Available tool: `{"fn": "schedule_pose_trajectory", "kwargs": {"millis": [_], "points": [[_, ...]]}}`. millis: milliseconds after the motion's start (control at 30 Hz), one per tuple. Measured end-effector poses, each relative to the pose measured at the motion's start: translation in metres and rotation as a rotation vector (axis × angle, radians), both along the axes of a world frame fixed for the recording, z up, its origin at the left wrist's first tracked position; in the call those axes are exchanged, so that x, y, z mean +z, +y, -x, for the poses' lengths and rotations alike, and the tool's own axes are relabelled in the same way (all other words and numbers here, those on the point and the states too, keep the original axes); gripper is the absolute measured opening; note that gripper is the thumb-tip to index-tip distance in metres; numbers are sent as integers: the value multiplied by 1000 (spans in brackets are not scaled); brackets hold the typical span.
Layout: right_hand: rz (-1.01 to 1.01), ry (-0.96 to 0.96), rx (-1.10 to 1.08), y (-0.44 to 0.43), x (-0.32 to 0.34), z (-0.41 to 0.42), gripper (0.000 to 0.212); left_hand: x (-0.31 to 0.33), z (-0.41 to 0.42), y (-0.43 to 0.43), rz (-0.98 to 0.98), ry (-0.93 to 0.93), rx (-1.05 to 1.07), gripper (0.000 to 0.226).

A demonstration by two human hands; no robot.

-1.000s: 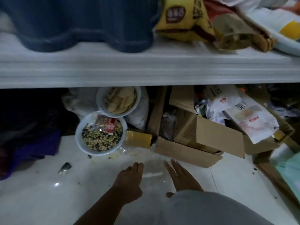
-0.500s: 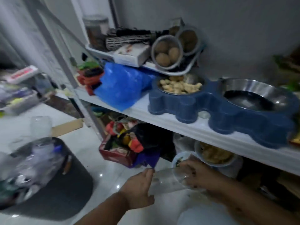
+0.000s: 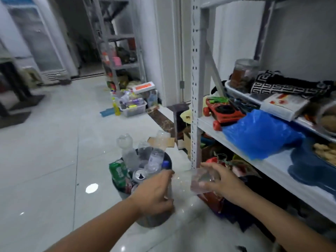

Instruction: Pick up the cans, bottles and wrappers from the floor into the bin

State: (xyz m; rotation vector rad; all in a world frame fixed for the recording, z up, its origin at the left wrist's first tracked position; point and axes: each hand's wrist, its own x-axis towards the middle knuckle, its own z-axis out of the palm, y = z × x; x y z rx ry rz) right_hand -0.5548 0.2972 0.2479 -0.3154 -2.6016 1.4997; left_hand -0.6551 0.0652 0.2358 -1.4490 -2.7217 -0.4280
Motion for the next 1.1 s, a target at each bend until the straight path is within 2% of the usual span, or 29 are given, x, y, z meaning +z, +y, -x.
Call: {"fn": "schedule_pose_trajectory", "kwargs": {"millis": [300, 500, 633, 800, 967, 1100], "points": [[-133, 161, 87, -62, 41, 138, 64, 35, 100, -74, -140, 150, 276, 81], [-90, 172, 89, -97, 20, 207, 60, 15, 142, -101, -156, 78, 441, 72], [-104, 53, 105, -98, -14, 224, 58, -15, 155, -105, -64, 55, 469, 70], [-148, -46, 105, -85, -42, 229, 58, -43, 157, -92, 21, 43, 376, 47], [-121, -27, 81, -83, -50, 226, 65, -55, 153, -81, -17, -35, 458, 47], [-130, -57, 88, -87, -44, 209, 74, -52, 145, -79, 64, 47, 464, 52]]}}
